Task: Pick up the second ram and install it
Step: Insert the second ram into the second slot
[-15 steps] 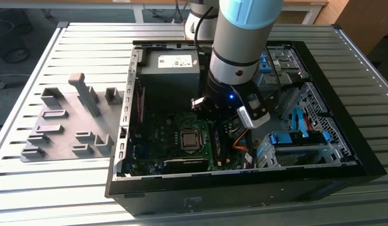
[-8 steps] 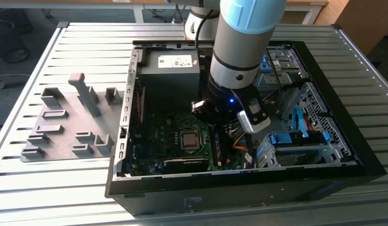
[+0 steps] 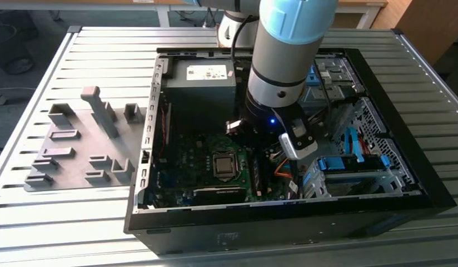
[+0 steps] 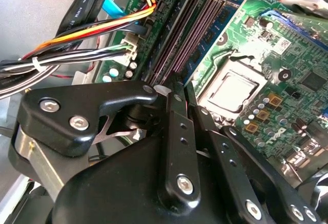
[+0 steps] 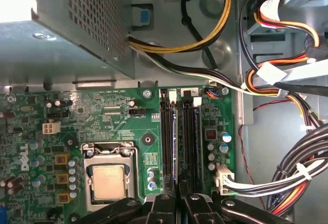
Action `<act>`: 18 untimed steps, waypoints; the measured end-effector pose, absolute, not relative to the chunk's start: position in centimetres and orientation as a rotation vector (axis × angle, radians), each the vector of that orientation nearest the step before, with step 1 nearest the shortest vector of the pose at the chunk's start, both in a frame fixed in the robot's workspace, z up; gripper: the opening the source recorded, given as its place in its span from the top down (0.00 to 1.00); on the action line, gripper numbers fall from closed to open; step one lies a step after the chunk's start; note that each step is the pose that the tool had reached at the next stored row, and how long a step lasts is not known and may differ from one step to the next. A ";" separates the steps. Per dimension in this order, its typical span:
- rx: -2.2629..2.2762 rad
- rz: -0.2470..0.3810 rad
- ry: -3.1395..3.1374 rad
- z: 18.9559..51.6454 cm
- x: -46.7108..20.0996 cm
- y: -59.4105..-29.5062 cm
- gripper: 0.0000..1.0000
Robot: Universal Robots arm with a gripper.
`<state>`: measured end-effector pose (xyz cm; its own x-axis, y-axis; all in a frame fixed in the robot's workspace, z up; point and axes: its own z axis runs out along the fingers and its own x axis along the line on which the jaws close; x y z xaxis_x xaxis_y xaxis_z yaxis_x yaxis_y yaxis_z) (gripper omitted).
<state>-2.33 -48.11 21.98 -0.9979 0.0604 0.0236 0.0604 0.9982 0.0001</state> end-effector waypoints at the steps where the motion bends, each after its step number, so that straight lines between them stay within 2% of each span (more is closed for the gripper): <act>1: -0.094 -0.001 -3.117 21.9 -2.3 -48.1 0.86; 18: -0.079 -0.012 -3.117 21.5 -2.3 -48.1 0.86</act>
<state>-2.33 -48.11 21.46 -0.9984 0.0505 0.0240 0.0506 0.9987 0.0070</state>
